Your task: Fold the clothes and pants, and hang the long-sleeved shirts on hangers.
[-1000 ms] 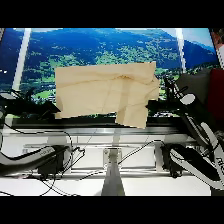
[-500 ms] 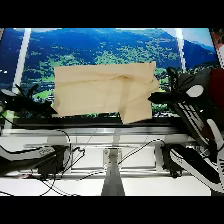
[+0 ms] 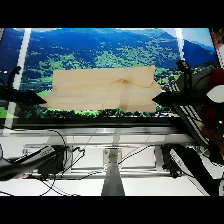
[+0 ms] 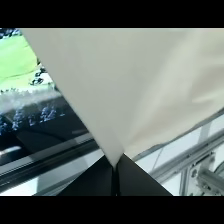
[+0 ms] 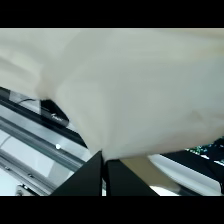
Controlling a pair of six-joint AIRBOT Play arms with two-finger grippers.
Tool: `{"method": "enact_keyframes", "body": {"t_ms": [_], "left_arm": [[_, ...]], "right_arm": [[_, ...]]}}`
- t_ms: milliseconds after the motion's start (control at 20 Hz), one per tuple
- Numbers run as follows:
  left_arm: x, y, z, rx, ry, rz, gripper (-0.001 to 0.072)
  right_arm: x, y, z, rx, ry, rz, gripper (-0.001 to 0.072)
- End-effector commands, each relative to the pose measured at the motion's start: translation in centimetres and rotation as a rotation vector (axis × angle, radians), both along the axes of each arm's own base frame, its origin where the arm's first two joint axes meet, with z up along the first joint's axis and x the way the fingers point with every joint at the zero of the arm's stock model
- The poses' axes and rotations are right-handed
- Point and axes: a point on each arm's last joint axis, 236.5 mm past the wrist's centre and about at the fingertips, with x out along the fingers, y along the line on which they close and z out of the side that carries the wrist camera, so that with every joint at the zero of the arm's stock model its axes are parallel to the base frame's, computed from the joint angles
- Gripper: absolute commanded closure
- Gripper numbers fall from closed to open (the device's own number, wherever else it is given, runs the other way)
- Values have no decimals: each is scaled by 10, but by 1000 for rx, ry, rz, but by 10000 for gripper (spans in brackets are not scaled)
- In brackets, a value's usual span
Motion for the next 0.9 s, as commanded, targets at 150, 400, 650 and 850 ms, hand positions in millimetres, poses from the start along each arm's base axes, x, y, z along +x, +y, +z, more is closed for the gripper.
{"method": "enact_keyframes", "body": {"t_ms": [150, 400, 650, 850], "left_arm": [[65, 5, 23, 30, -242, 208, 697], [125, -3, -22, 57, -272, 301, 697], [203, -6, -39, -88, -352, 599, 696], [211, -2, -55, -119, -322, 661, 226]], "right_arm": [[73, 2, 12, 93, -185, -214, 698], [174, -22, -38, 154, -233, -524, 698], [210, -15, -92, 187, -89, -588, 697], [240, -21, -71, 150, -185, -559, 110]]}}
